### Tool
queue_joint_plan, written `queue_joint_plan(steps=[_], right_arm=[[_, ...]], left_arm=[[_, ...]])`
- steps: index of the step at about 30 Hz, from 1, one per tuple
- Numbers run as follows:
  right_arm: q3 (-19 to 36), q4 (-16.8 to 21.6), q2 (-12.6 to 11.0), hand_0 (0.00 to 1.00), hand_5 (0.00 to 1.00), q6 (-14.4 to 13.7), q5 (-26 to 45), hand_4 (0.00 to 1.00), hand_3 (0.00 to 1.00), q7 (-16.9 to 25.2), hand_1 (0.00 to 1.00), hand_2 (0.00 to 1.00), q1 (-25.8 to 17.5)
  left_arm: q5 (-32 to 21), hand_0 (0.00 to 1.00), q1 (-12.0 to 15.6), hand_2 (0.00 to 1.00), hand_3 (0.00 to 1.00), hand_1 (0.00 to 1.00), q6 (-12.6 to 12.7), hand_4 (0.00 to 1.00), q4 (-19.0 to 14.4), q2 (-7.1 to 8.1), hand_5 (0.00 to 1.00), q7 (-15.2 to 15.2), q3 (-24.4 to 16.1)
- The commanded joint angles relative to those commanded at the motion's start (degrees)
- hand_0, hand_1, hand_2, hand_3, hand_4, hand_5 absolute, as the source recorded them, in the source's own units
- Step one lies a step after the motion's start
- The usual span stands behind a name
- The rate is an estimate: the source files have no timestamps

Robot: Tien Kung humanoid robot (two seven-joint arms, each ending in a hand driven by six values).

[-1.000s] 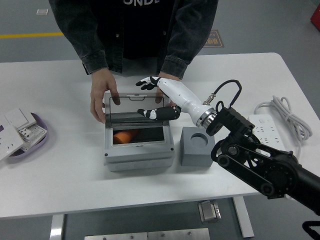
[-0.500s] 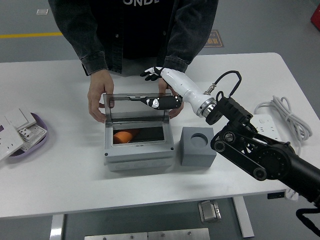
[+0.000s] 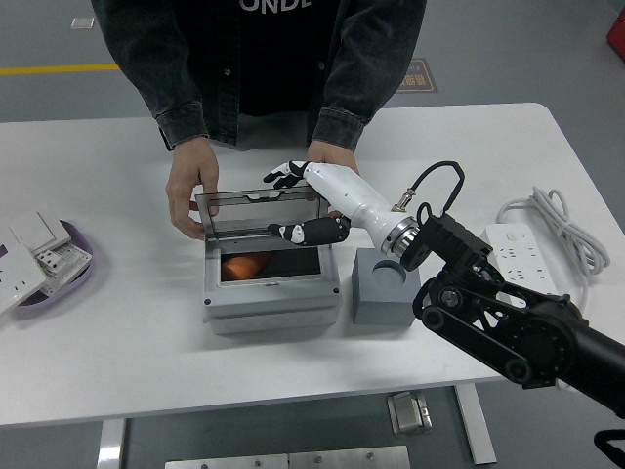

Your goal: Pick up the cylinder from the cube,place it in the box,flap close box

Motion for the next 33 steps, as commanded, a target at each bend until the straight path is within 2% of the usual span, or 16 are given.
queue_joint_plan(steps=[8, 23, 27, 33], right_arm=[[-0.1, 6.3, -2.9, 0.768, 0.292, -0.3, -1.8, 0.812, 0.735, -1.5, 0.693, 0.684, -3.8], [2.0, 5.2, -2.9, 0.74, 0.307, -0.4, -2.4, 0.799, 0.72, -1.3, 0.685, 0.683, -4.4], [1.7, 6.0, -3.1, 0.74, 0.307, -0.5, -2.2, 0.799, 0.72, -1.4, 0.685, 0.683, -5.8], [1.3, 8.1, -3.6, 0.739, 0.308, -1.2, -0.7, 0.799, 0.72, -1.3, 0.684, 0.683, -10.6]], left_arm=[[-0.1, 0.612, 0.3, 0.583, 0.634, 0.62, 0.0, 0.673, 0.0, 0.02, 0.199, 0.0, 0.0], [0.1, 0.612, 0.3, 0.583, 0.633, 0.62, 0.1, 0.673, 0.0, 0.13, 0.199, 0.1, -0.2], [-0.1, 0.612, 0.3, 0.583, 0.633, 0.62, 0.1, 0.673, 0.0, 0.07, 0.199, 0.0, 0.1], [-0.5, 0.612, 0.5, 0.582, 0.633, 0.62, 0.1, 0.673, 0.0, -0.13, 0.198, -0.1, 0.3]])
